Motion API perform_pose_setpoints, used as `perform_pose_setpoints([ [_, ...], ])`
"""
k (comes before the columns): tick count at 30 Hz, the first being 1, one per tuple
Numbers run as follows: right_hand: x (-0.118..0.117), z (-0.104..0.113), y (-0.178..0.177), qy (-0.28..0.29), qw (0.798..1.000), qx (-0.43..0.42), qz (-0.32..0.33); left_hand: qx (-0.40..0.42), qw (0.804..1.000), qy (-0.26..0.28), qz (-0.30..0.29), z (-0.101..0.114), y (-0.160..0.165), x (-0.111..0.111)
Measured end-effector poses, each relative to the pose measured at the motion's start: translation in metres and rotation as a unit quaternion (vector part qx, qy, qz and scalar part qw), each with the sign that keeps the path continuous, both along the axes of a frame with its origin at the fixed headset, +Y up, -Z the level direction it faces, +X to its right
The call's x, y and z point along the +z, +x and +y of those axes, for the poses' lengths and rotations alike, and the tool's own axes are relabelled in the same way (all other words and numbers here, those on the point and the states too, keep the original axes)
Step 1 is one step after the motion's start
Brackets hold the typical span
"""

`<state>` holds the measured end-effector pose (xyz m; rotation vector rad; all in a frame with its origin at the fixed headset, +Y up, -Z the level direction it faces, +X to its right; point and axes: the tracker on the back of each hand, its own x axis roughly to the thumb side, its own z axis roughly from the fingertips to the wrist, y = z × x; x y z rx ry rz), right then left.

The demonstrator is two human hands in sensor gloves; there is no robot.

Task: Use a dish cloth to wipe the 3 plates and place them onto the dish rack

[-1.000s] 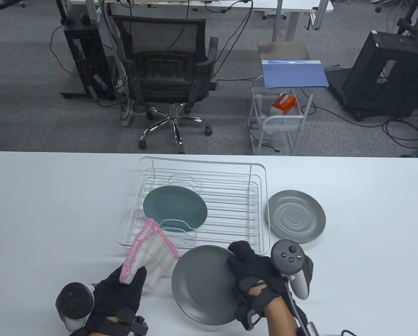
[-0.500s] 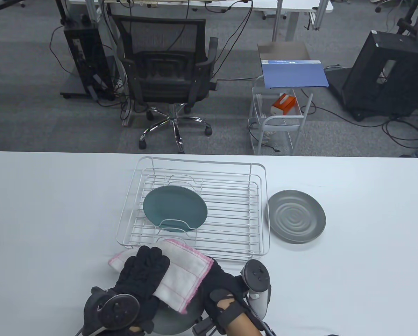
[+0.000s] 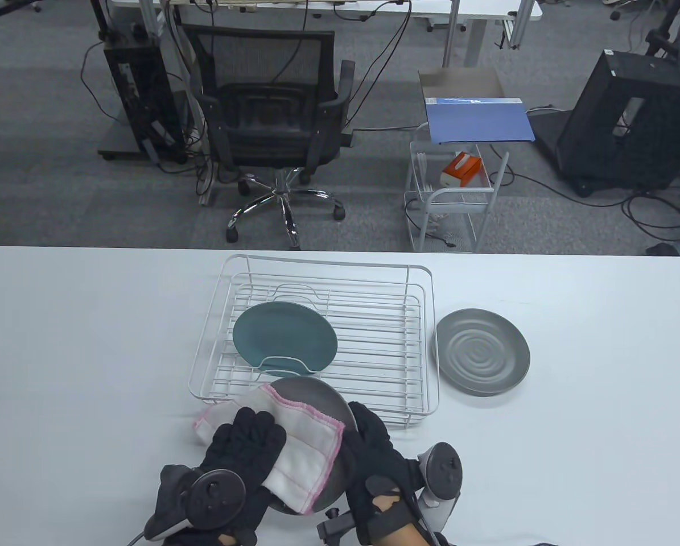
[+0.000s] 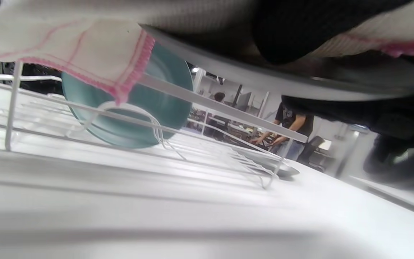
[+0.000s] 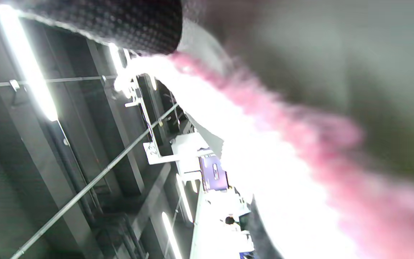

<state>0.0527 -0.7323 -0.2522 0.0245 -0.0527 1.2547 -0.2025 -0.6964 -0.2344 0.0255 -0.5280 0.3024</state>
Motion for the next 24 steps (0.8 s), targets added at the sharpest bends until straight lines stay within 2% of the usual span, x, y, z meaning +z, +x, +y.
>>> perform_pose_setpoints([
  [5,0.003,0.000,0.004,-0.003,0.999,-0.032,-0.016,0.018,0.997,-0.060,-0.050,-0.007,0.006,-0.001],
  [13,0.002,-0.002,-0.003,0.026,0.998,-0.051,0.001,0.019,0.991,-0.087,-0.101,-0.014,0.017,0.002],
  [19,0.001,-0.001,-0.017,0.063,0.995,-0.058,0.053,0.044,0.988,-0.056,-0.136,-0.009,0.023,0.009],
  [24,0.003,0.001,-0.028,0.077,0.992,-0.009,0.097,0.040,0.991,-0.034,-0.119,-0.006,0.021,0.009],
])
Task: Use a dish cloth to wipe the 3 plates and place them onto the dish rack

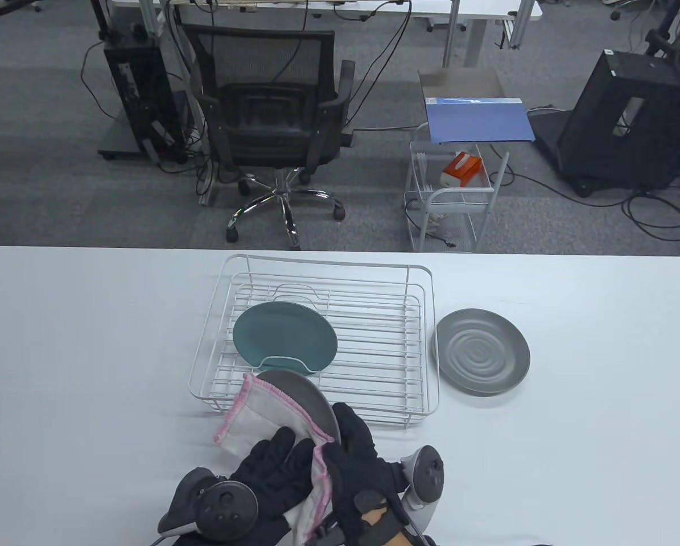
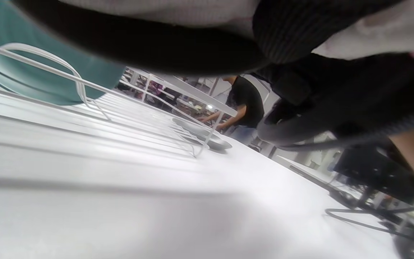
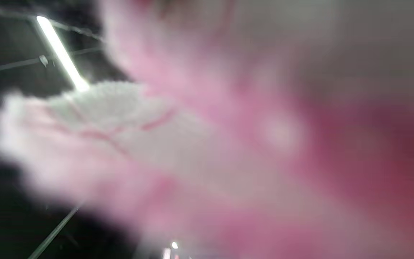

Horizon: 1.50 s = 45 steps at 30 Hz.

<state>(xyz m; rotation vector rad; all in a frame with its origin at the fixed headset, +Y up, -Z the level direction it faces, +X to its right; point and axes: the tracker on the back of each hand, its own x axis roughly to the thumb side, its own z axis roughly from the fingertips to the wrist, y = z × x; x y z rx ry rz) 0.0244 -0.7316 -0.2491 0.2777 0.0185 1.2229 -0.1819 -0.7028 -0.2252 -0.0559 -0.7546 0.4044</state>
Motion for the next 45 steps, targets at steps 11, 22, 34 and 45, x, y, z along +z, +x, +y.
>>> perform_pose_setpoints([
  [11,0.003,-0.002,-0.013,-0.004,0.999,0.033,0.039,0.044,0.993,0.046,0.104,0.007,-0.022,-0.007],
  [22,0.005,0.005,0.003,-0.001,0.999,-0.026,-0.038,0.028,0.988,0.038,0.147,0.008,-0.031,-0.012],
  [34,0.008,0.002,0.015,0.011,0.987,-0.100,-0.124,0.008,0.999,-0.013,0.051,0.001,-0.011,-0.006],
  [45,0.009,0.001,-0.001,0.036,0.995,-0.064,-0.068,0.018,1.000,0.002,-0.016,0.003,0.003,0.004],
])
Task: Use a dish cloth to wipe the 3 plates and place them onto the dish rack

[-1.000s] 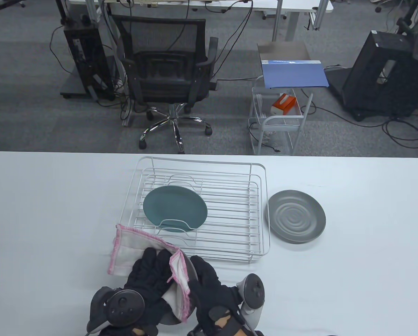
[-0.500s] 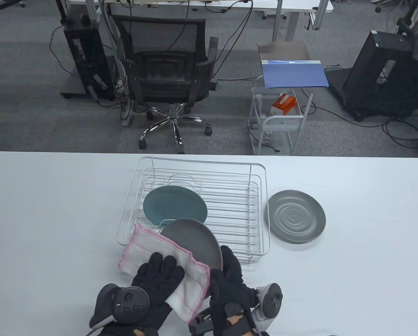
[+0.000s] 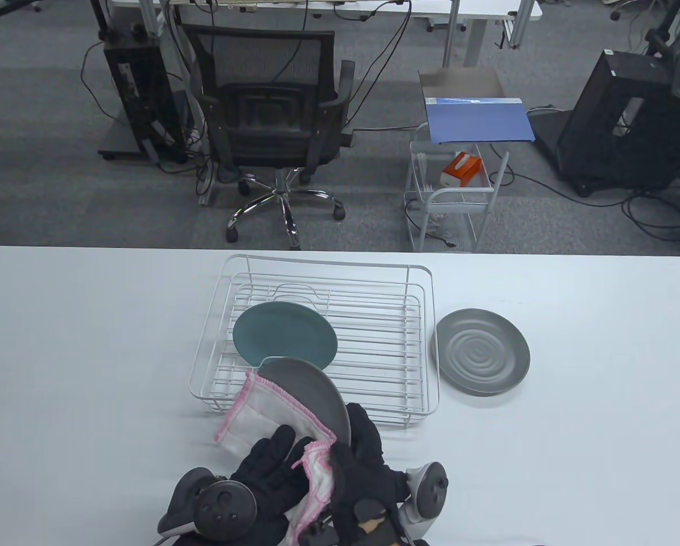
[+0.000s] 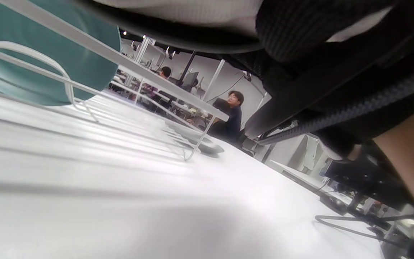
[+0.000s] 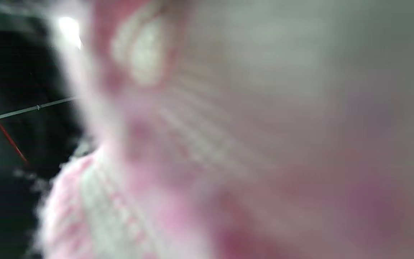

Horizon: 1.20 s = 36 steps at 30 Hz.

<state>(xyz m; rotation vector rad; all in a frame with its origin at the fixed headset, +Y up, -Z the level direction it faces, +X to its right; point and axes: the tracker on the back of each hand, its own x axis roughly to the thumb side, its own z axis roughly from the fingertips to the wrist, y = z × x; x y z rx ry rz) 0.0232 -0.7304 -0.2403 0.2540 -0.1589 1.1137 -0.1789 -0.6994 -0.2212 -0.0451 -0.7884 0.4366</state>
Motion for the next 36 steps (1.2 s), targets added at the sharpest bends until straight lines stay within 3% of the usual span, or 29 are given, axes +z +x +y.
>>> perform_pose_setpoints([
  [15,0.003,-0.004,-0.016,-0.045,0.993,0.065,0.081,0.025,0.991,0.077,0.103,0.008,-0.022,-0.007],
  [26,0.008,0.004,-0.001,-0.052,0.998,0.034,0.001,0.015,0.983,0.062,0.169,0.008,-0.037,-0.015],
  [36,0.007,0.009,0.017,-0.039,0.996,-0.037,-0.073,0.007,0.990,0.014,0.141,0.002,-0.033,-0.018],
])
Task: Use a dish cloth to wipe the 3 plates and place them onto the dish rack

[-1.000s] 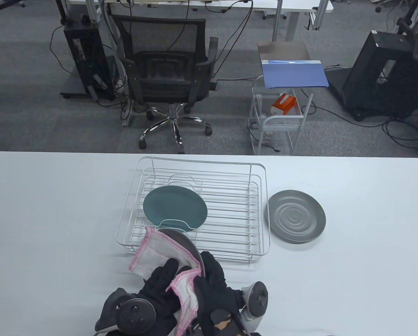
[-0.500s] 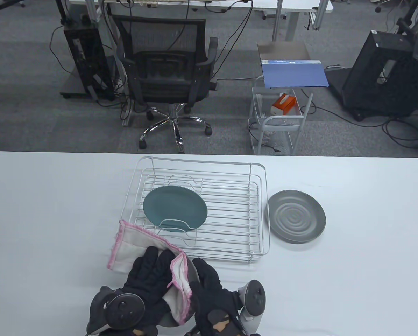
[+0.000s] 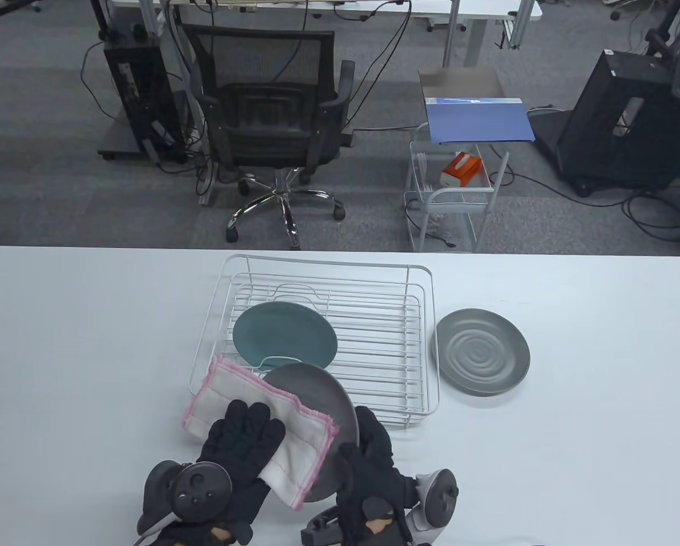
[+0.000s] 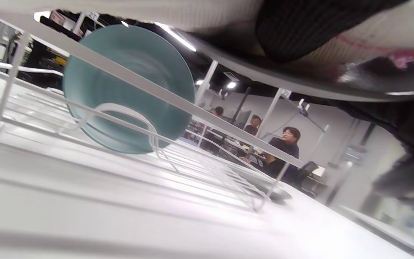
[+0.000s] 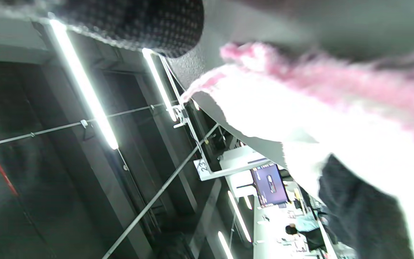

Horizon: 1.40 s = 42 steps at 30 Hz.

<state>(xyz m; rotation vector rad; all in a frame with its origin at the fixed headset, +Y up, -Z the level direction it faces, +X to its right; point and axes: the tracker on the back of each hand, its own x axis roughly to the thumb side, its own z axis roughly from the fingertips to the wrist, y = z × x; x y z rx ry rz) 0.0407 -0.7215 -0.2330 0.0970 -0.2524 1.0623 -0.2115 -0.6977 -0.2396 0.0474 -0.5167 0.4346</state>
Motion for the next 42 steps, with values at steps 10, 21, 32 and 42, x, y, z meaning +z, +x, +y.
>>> perform_pose_setpoints([
  [10,-0.009,0.004,0.008,0.044,0.999,-0.016,0.001,-0.007,0.995,-0.016,-0.096,-0.001,0.026,0.012],
  [21,-0.008,0.003,-0.022,0.071,0.992,0.041,0.095,0.005,0.991,0.035,-0.132,0.004,0.031,0.022],
  [32,-0.013,-0.009,-0.033,0.012,0.978,0.070,0.198,-0.012,0.994,0.082,-0.064,0.007,0.014,0.012],
  [42,-0.014,-0.003,-0.020,0.004,0.980,0.056,0.189,-0.011,0.996,0.084,-0.003,0.012,-0.003,0.005],
])
